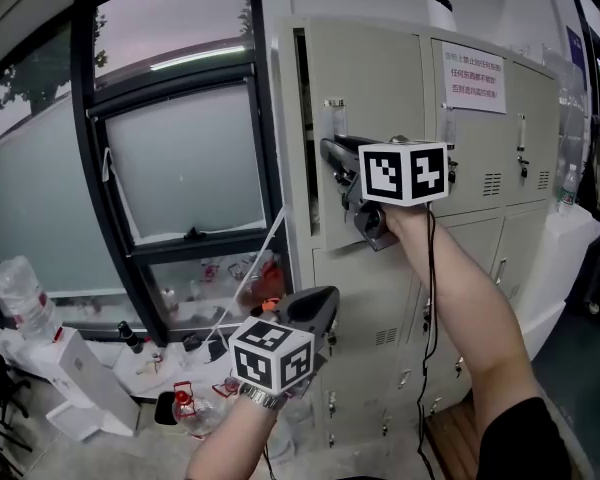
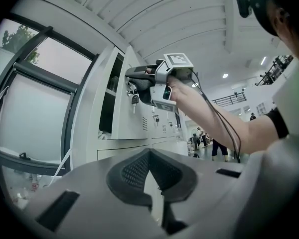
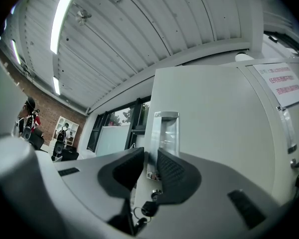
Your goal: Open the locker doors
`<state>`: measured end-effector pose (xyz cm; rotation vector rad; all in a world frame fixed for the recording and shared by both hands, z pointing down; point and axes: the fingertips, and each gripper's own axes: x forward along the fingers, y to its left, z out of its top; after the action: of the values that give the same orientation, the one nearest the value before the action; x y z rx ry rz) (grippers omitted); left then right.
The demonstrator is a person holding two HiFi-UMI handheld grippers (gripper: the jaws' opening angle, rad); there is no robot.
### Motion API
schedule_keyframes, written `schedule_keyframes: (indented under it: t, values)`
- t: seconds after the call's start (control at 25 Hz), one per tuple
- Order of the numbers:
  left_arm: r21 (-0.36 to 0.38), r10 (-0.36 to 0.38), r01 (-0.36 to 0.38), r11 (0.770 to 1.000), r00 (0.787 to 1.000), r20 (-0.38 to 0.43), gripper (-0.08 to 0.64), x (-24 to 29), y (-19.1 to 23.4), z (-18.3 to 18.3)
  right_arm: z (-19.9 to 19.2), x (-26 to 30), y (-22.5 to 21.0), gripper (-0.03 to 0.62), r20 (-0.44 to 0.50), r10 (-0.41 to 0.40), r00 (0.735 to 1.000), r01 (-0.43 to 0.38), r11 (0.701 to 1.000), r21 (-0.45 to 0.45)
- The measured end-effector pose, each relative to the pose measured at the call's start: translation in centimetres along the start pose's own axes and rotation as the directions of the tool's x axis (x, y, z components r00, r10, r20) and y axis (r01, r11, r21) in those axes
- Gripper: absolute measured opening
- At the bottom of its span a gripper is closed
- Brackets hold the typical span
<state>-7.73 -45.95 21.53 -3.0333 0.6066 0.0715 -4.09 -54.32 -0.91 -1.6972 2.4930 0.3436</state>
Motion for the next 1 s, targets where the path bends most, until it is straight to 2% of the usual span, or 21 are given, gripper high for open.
schedule_keyframes:
  t: [0.52, 0.68, 1.0]
  values:
    - [-0.006, -0.073, 0.073, 0.997, 0.997, -0.010, -0.003, -0.1, -3.0, -0.4, 1.2, -4.9, 0.7, 0.080, 0.021, 0.118, 0.993, -0.119, 0.993, 0.023]
    - [-0.004, -0.102, 0.102, 0.995, 0.995, -0.016, -0.002, 0.2, -4.4, -0.5, 1.2, -6.6, 0.5, 0.082, 0.008, 0.112, 0.994, -0.112, 0.994, 0.012]
    - [-0.001, -0.152, 0.152, 0.988, 0.988, -0.022, -0.002, -0.3, -6.4, -0.7, 1.7, -9.2, -0.1, 0.053, 0.004, 0.023, 1.000, -0.022, 0.999, -0.029]
